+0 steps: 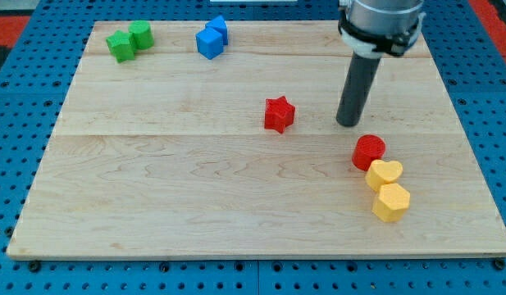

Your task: Place red star above red circle

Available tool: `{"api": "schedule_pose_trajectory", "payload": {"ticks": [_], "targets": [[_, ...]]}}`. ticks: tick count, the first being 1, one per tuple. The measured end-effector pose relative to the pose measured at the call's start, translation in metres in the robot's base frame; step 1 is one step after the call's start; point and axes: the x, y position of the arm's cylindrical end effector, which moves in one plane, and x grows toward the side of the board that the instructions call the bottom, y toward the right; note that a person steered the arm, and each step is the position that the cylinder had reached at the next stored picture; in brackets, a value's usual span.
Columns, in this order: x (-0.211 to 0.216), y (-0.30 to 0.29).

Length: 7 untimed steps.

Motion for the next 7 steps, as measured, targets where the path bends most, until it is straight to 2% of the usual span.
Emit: {"api": "schedule_pose_trajectory", "payload": {"ticks": [1,2,3,4,5,7], "targets": [[-0.053,-0.028],[-0.078,-0.117],[-0.048,-0.139],[-0.013,-0.139],[-0.006,-0.128],[-0.003,-0.054]]}}
